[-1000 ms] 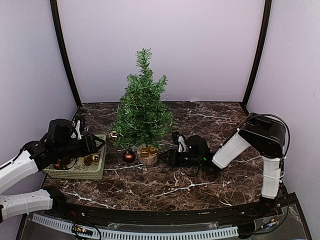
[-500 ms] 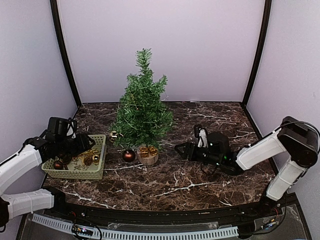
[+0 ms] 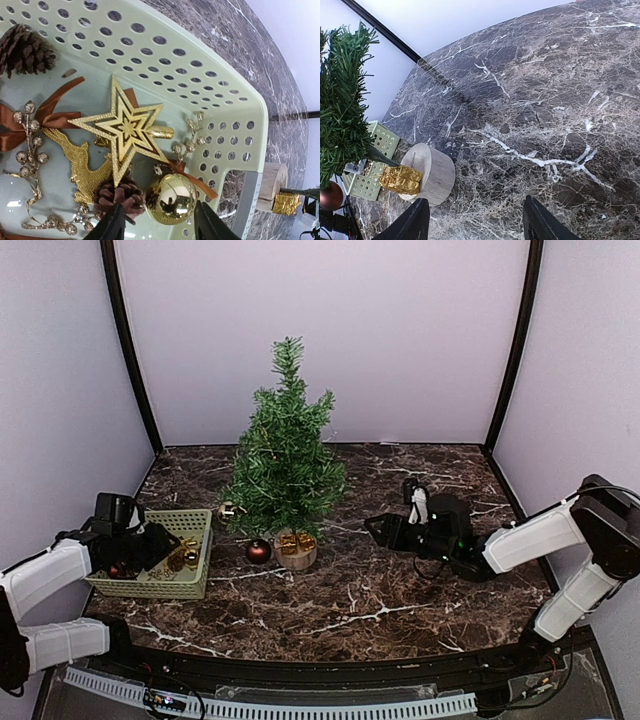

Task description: Decorate the small christmas tree

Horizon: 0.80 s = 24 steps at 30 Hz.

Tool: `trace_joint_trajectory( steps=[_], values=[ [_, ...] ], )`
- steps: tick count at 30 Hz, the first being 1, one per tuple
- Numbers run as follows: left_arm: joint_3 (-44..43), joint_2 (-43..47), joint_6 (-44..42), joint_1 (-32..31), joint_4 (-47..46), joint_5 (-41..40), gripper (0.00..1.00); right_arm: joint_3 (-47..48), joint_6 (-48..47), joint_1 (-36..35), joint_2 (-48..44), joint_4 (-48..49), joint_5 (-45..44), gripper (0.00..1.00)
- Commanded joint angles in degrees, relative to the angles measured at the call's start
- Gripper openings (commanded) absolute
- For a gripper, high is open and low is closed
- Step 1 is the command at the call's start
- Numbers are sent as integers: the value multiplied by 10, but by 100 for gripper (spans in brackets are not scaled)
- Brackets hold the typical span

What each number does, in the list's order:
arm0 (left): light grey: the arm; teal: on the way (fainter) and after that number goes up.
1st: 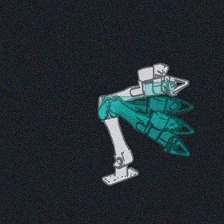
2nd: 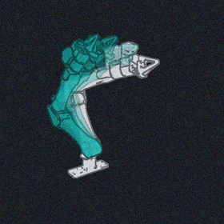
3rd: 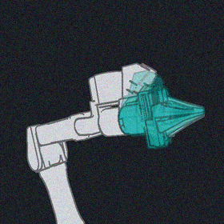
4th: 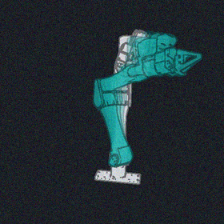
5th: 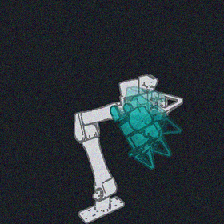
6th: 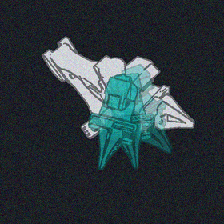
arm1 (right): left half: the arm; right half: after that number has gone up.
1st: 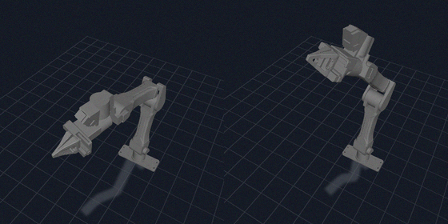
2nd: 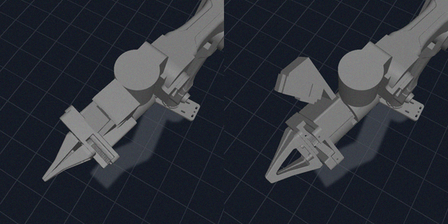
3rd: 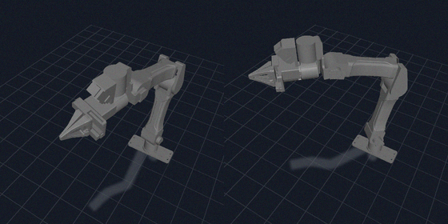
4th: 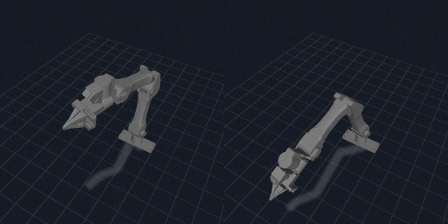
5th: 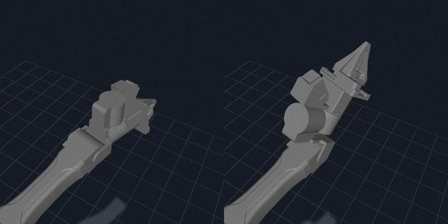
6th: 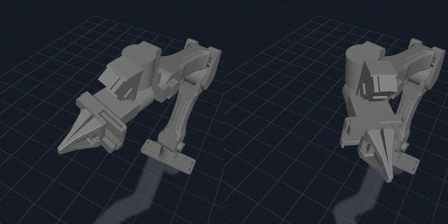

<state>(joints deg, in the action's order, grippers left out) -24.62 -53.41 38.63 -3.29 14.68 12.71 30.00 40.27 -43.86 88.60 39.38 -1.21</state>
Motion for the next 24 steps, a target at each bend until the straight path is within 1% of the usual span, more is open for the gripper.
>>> trace_joint_trajectory(
  steps=[1,3,5,7,16,18,21,24],
  values=[
    [21,-10,17,27,-62,9,48,-3,-9,5,0,18,7,64],
    [28,-20,24,31,-86,15,47,-4,-7,6,1,23,10,64],
    [35,-37,29,49,-111,29,47,-5,-6,7,2,27,10,64],
    [37,-67,30,56,-134,37,45,-4,-6,8,2,27,9,64],
    [41,-127,24,72,-192,34,42,-8,-5,12,-4,24,10,64],
    [40,-140,23,75,-200,34,40,-9,-4,12,-3,24,9,64],
    [41,-159,26,78,-218,35,34,-10,-3,14,-1,24,9,64],
    [42,-174,30,79,-232,42,33,-9,-2,14,0,23,8,64]
  ],
)
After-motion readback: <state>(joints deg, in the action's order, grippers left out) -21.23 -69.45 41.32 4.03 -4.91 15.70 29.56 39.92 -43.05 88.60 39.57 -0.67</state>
